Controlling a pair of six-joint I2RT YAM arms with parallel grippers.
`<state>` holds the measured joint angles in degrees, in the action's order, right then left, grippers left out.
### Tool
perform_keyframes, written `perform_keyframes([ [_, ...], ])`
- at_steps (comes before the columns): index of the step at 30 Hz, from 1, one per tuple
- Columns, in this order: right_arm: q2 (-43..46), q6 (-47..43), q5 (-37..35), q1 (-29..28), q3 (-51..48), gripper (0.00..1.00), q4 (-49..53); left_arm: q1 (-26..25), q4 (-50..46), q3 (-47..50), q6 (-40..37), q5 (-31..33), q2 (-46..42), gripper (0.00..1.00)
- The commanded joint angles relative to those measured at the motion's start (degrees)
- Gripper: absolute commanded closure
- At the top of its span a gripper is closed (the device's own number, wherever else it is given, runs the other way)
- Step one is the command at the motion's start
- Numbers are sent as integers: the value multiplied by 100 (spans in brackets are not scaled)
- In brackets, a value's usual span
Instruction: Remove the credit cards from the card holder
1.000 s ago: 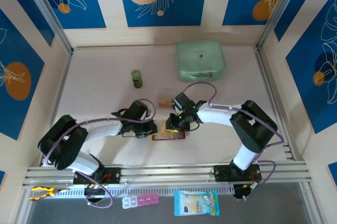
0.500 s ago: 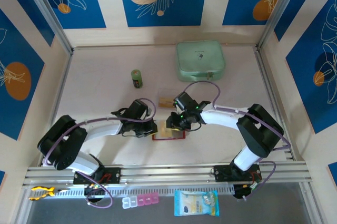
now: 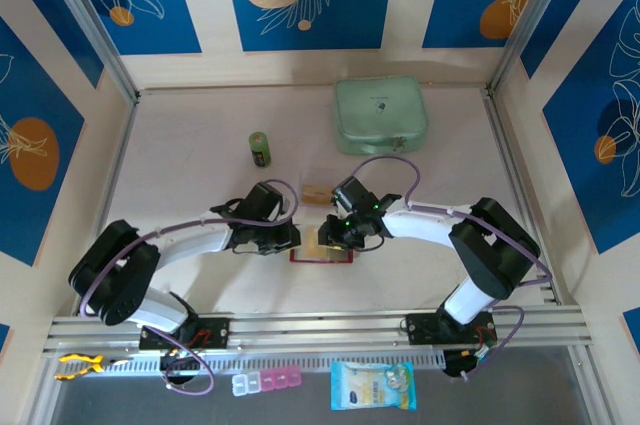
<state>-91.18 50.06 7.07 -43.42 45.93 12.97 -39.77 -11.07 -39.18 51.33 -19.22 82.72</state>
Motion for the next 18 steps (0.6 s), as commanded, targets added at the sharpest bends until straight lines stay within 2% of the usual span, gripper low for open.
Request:
perform_keyframes([
  [1, 177, 84, 36, 44, -123, 73, -10, 8, -507, -228, -157, 383, -233, 84],
  [7, 206, 91, 21, 88, -156, 73, -29, 7, -276, -340, -163, 66, -109, 83],
  [14, 231, 152, 75, 114, -232, 73, -131, -76, 122, -476, -122, -246, 346, 93],
  [18, 241, 188, 162, 165, -306, 73, -257, -79, 258, -477, -123, -341, 541, 95],
])
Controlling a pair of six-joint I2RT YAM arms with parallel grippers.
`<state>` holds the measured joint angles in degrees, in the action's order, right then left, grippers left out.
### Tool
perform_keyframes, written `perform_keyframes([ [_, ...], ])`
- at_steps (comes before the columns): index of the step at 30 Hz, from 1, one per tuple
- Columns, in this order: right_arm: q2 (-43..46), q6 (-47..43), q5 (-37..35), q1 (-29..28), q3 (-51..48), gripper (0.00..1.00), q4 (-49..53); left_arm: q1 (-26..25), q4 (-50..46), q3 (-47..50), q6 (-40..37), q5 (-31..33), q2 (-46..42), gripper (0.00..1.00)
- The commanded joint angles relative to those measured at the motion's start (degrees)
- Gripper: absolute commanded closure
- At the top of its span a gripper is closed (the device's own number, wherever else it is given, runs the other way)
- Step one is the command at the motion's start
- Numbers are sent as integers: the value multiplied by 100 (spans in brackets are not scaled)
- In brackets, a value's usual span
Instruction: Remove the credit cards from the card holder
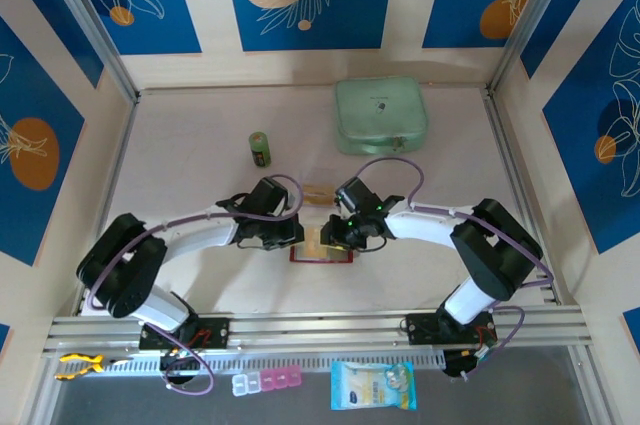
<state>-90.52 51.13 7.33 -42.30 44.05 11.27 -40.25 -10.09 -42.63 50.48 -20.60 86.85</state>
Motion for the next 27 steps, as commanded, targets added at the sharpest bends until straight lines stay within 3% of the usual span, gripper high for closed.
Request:
perform_keyframes([
  [1, 166, 90, 161, 65, -130, 73, -113, -33, 201, -136, -40, -232, 177, 96],
  [27, -181, 112, 590, 294, -305, 74, -681, -43, 244, 161, -73, -199, 579, 98],
])
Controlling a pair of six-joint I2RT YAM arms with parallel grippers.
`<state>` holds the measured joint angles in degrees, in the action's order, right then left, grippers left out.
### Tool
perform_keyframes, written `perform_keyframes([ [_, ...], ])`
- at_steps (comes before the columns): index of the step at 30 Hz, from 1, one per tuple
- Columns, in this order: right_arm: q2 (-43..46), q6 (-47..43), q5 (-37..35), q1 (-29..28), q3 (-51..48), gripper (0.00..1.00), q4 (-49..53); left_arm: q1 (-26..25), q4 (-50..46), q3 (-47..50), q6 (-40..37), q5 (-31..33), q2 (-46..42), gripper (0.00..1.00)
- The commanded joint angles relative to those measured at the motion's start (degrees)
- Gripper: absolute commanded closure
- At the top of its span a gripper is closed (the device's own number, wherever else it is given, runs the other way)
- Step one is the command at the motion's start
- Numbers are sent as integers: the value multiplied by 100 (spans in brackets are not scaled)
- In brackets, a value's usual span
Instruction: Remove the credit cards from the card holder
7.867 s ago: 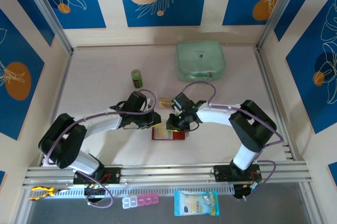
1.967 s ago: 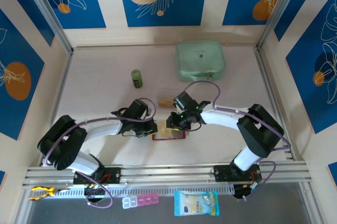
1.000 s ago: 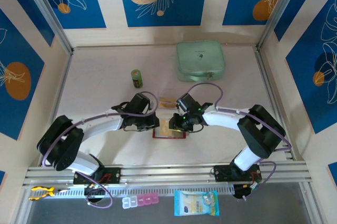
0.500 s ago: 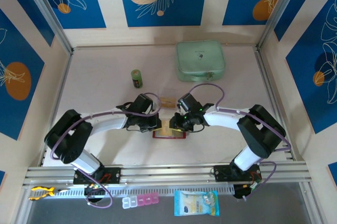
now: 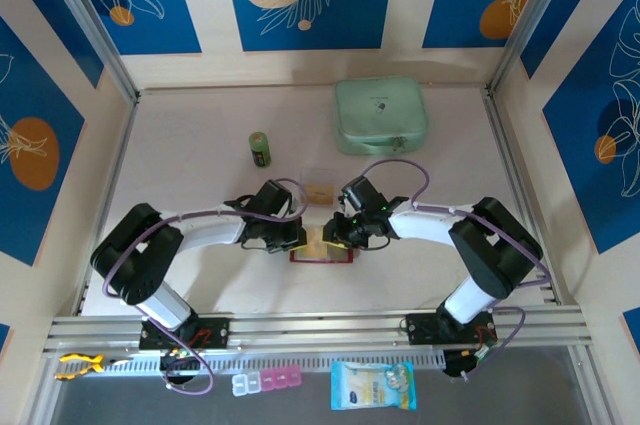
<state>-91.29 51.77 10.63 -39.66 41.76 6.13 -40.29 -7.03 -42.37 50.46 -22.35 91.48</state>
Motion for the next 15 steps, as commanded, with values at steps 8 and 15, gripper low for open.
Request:
perform_keyframes([
  [8, -260, 77, 519, 37, -132, 78, -480, -38, -13, 194, -45, -33, 125, 98],
  [15, -197, 96, 624, 39, -203, 81, -669, -39, -18, 194, -45, -33, 122, 98],
])
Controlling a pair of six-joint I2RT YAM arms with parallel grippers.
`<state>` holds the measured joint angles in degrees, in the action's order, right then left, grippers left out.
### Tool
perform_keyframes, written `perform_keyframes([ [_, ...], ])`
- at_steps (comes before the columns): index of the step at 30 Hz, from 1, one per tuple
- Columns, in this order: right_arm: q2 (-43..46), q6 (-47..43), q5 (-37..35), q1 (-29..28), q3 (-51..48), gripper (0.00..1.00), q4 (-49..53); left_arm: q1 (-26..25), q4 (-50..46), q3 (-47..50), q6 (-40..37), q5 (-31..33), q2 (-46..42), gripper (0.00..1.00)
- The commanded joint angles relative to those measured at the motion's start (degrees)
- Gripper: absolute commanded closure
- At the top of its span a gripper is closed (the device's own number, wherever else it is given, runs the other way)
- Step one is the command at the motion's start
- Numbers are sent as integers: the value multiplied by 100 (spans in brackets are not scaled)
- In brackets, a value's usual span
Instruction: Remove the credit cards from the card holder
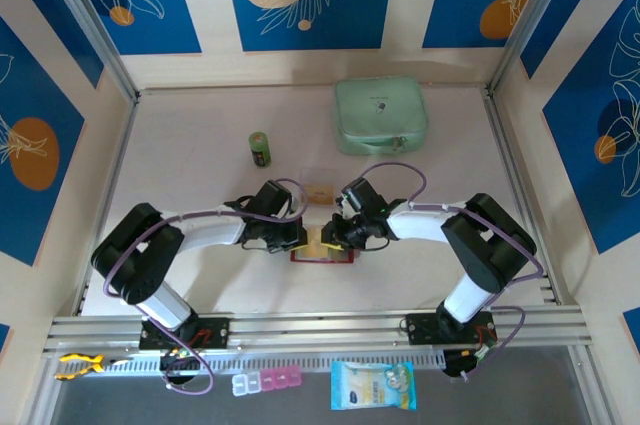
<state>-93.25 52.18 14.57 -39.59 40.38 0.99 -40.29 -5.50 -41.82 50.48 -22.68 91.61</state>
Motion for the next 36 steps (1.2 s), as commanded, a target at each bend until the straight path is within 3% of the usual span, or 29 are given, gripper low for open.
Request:
perform_keyframes([
  [1, 9, 63, 231, 31, -74, 82, -161, -40, -166, 139, -42, -7, 109, 98],
  [23, 691, -219, -6, 355, -522, 94, 259, -39, -84, 324, 75, 2, -82, 98],
  [36, 1059, -840, -253, 400, -182, 98, 1185, -69, -109, 286, 120, -24, -161, 97],
])
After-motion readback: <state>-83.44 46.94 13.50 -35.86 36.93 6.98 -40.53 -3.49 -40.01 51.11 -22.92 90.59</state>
